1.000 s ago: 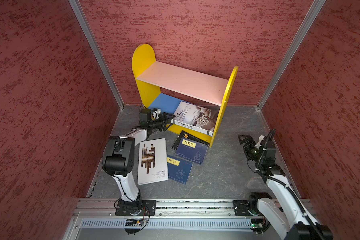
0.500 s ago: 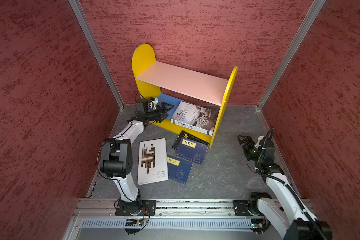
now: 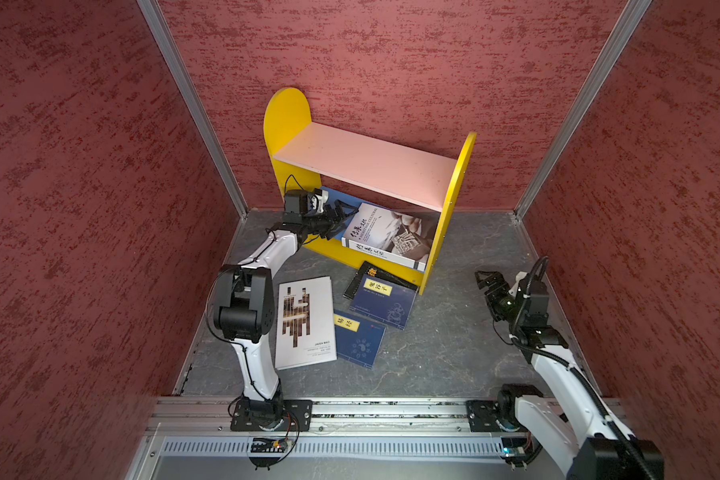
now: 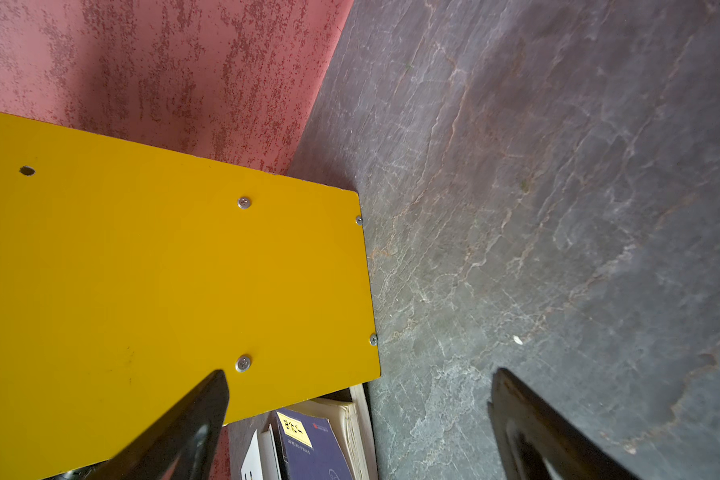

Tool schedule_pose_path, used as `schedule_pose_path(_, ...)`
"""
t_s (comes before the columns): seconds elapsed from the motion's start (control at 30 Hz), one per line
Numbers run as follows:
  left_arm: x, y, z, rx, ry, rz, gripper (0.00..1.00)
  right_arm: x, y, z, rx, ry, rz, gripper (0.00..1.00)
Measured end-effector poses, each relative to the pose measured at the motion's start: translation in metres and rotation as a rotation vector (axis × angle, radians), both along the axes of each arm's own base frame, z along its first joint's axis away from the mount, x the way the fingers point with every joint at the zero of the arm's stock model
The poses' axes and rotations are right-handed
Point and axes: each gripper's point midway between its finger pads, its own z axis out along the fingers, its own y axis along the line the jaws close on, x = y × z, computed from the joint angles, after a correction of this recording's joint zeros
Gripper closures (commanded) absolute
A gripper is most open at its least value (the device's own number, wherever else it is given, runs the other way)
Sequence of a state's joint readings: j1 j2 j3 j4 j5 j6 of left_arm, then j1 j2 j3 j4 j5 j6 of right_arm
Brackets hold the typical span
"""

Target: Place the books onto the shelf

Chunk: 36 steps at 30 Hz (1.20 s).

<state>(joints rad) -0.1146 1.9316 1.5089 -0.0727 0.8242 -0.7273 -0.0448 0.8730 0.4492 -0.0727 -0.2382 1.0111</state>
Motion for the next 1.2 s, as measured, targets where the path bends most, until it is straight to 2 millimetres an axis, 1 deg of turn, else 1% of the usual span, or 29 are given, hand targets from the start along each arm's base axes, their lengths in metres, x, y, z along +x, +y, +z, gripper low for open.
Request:
schedule_pose_path(0.13, 0.004, -0.005, 0.001, 0.001, -0.001, -0.015, 0.01, 0.000, -0.001, 0.000, 0.001, -0.001, -0.005, 0.01)
schedule_pose_path(0.4, 0.005, -0.024, 0.006, -0.014, -0.032, -0.098, 0.01, 0.000, -0.003, 0.002, 0.001, -0.006, -0.019, 0.01)
schedule_pose_path(0.63, 0.012, -0.032, 0.006, -0.031, -0.044, -0.146, 0.01, -0.002, -0.005, 0.008, 0.002, -0.022, -0.033, 0.01)
schedule_pose_path(0.8, 0.015, -0.034, 0.005, -0.035, -0.041, -0.153, 0.00, -0.005, -0.007, 0.012, 0.002, -0.032, -0.047, 0.01)
schedule_pose_path(0.97, 0.015, -0.034, 0.004, -0.030, -0.037, -0.146, 0.01, -0.007, -0.007, 0.011, 0.003, -0.030, -0.054, 0.01)
schedule_pose_path(1.03, 0.016, -0.033, 0.000, -0.024, -0.033, -0.133, 0.01, -0.006, -0.008, 0.011, 0.002, -0.030, -0.056, 0.01)
schedule_pose_path(1.13, 0.015, -0.032, -0.013, -0.015, 0.000, -0.104, 0.01, -0.006, -0.008, 0.011, 0.002, -0.030, -0.056, 0.01)
schedule_pose_path(1.2, 0.013, -0.028, -0.012, -0.015, -0.003, -0.075, 0.01, -0.006, -0.008, 0.010, 0.002, -0.027, -0.056, 0.01)
